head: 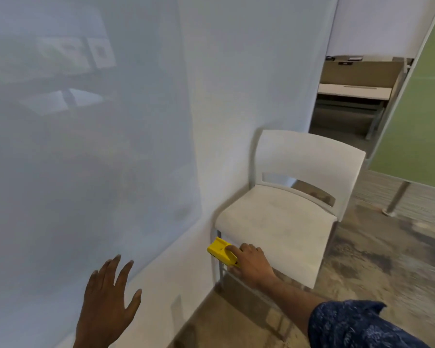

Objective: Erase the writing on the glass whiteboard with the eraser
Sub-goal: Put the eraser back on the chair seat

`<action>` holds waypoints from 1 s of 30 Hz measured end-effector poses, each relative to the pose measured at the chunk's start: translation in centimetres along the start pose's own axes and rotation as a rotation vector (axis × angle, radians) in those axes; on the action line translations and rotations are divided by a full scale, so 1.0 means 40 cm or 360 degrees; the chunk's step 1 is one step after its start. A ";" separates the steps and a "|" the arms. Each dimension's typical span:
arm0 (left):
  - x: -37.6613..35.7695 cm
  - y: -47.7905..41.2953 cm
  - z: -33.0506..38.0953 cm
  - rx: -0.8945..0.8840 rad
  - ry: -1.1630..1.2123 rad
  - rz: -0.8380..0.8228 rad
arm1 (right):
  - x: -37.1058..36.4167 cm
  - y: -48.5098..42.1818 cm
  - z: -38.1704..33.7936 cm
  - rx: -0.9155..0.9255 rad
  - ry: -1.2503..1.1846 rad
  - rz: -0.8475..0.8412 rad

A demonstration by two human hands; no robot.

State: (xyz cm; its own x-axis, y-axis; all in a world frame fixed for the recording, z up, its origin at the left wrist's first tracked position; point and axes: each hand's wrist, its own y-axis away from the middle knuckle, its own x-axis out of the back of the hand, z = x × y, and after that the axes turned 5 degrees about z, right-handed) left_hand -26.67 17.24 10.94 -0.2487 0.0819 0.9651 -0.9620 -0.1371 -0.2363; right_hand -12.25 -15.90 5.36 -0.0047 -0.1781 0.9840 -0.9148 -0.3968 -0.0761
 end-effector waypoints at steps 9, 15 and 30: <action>-0.106 -0.085 0.210 -0.0038 0.0010 -0.0191 | -0.069 -0.002 0.311 -0.0582 -0.0291 -0.0029; -0.195 -0.182 0.352 -0.0058 0.0055 -0.0421 | -0.109 -0.116 0.517 -0.0844 -0.0366 -0.0135; -0.295 -0.257 0.392 -0.0205 -0.0044 -0.0310 | -0.262 -0.390 0.643 -0.0982 -0.0356 -0.0137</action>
State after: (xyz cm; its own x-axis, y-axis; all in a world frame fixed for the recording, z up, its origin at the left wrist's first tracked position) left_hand -12.07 2.21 3.76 -0.0553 0.0669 0.9962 -0.9984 0.0058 -0.0558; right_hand 12.44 -31.02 -7.89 0.1017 -0.3781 0.9202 -0.9721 0.1587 0.1727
